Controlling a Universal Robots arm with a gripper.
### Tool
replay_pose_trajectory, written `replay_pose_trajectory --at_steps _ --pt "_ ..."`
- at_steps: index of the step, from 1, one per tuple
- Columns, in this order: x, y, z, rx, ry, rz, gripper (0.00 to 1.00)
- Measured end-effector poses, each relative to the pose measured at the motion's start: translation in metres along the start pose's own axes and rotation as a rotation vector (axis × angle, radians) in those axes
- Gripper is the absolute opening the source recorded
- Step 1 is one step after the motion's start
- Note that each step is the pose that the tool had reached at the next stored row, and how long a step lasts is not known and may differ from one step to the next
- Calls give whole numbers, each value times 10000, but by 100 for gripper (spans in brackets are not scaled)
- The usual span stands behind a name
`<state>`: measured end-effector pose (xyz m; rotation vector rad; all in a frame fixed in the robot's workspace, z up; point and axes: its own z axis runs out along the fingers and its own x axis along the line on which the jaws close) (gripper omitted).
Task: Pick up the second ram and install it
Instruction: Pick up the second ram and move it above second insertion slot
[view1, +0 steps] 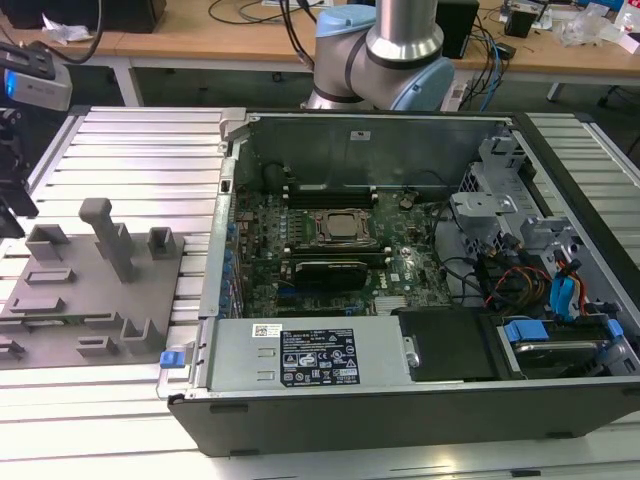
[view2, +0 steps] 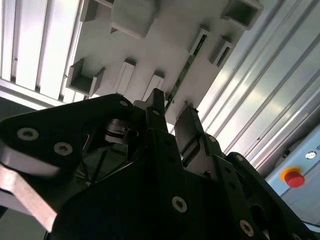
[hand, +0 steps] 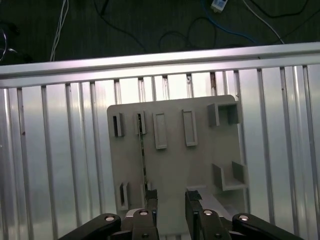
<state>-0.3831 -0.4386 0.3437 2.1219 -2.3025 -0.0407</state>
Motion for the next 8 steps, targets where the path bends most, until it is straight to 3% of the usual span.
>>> replay_pose_trajectory --at_steps 8 --pt "1 -1 56 0 -1 0 36"
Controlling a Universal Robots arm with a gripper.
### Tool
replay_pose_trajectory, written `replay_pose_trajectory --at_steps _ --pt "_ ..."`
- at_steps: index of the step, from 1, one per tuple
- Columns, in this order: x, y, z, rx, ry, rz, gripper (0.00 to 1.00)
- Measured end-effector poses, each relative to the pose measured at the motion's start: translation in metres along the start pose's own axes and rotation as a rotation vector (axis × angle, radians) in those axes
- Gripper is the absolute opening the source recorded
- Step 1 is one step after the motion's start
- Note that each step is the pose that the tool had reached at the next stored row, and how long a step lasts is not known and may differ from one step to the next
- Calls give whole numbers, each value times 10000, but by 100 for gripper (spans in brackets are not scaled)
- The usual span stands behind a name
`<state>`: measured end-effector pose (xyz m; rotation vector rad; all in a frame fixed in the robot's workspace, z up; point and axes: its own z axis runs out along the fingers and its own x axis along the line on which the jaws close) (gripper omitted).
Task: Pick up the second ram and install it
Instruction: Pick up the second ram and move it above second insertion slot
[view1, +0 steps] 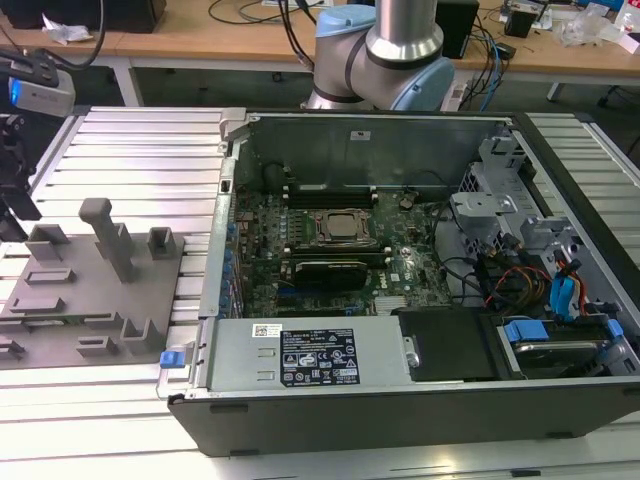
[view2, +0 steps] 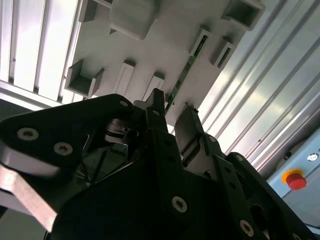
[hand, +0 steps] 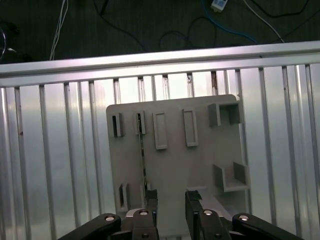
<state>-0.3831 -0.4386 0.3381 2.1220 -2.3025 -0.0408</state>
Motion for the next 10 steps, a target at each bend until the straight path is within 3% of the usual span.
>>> replay_pose_trajectory --at_steps 10 --pt "1 -2 68 0 0 0 36"
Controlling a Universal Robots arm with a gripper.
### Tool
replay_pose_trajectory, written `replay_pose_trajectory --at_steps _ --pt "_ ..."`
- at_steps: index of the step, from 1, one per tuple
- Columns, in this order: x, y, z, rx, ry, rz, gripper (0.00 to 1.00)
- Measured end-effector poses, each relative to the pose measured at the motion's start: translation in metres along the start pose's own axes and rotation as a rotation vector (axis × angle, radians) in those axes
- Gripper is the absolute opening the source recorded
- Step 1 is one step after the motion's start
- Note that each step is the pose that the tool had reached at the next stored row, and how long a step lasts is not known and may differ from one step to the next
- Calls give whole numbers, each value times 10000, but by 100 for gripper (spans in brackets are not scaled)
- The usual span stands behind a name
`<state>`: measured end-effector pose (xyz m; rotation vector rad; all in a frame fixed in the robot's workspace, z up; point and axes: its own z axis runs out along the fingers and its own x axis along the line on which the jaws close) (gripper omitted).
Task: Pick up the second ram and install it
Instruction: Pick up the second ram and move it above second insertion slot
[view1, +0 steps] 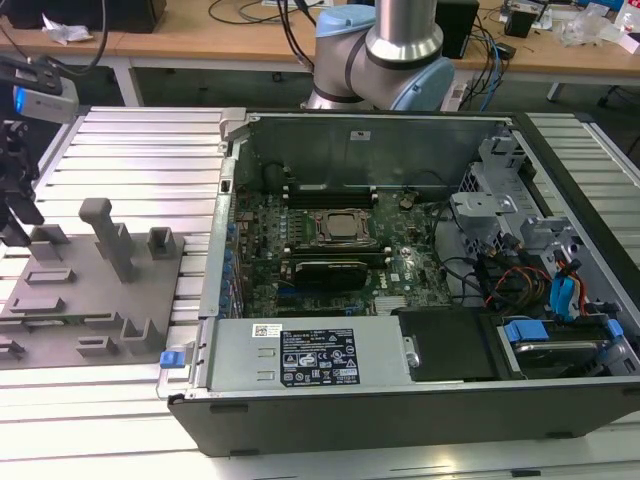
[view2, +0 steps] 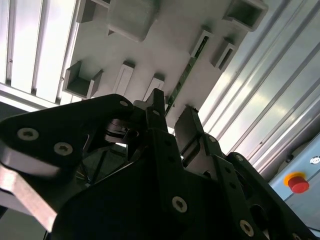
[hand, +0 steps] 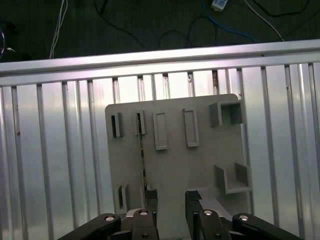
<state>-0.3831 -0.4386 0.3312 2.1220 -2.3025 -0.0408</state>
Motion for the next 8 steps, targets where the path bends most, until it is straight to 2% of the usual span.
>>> replay_pose_trajectory --at_steps 8 --pt "0 -1 49 0 0 0 36"
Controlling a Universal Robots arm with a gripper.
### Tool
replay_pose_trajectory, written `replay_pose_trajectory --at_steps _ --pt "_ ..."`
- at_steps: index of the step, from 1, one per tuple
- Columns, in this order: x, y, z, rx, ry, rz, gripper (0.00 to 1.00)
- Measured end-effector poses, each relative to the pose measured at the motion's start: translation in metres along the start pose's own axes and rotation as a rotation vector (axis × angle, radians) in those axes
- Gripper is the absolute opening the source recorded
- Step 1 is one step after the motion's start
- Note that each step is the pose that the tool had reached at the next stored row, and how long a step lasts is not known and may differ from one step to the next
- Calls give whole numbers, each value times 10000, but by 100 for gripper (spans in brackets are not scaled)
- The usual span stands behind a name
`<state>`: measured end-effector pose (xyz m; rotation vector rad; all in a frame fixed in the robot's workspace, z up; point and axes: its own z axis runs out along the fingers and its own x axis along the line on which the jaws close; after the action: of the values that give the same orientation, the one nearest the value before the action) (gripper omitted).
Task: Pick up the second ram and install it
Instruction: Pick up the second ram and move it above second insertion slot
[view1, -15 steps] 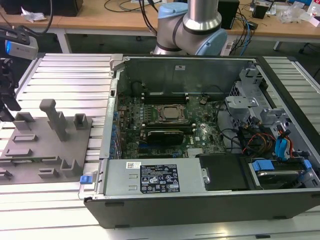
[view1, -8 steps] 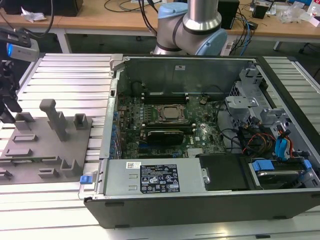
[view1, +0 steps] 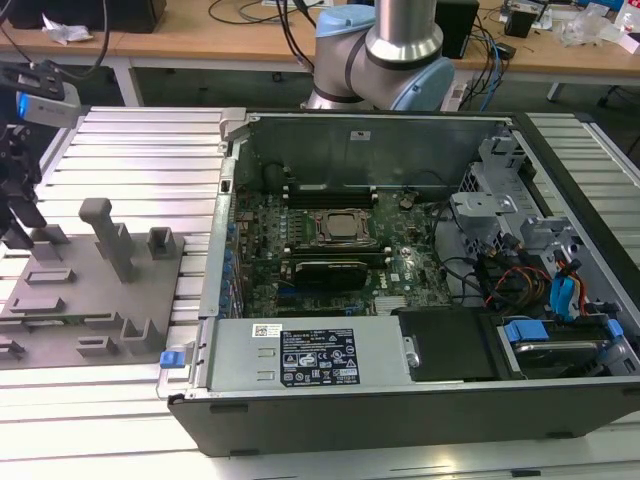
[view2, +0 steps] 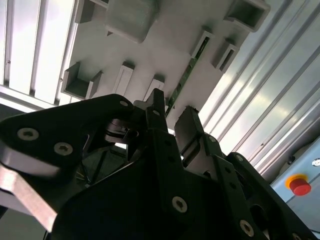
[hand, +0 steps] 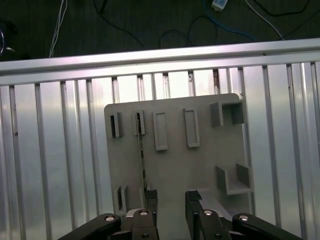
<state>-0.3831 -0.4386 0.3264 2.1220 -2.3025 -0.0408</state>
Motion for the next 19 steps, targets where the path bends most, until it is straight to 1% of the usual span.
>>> replay_pose_trajectory --at_steps 14,19 --pt "2 -4 153 0 1 0 36" --pt "3 -6 229 0 0 0 36"
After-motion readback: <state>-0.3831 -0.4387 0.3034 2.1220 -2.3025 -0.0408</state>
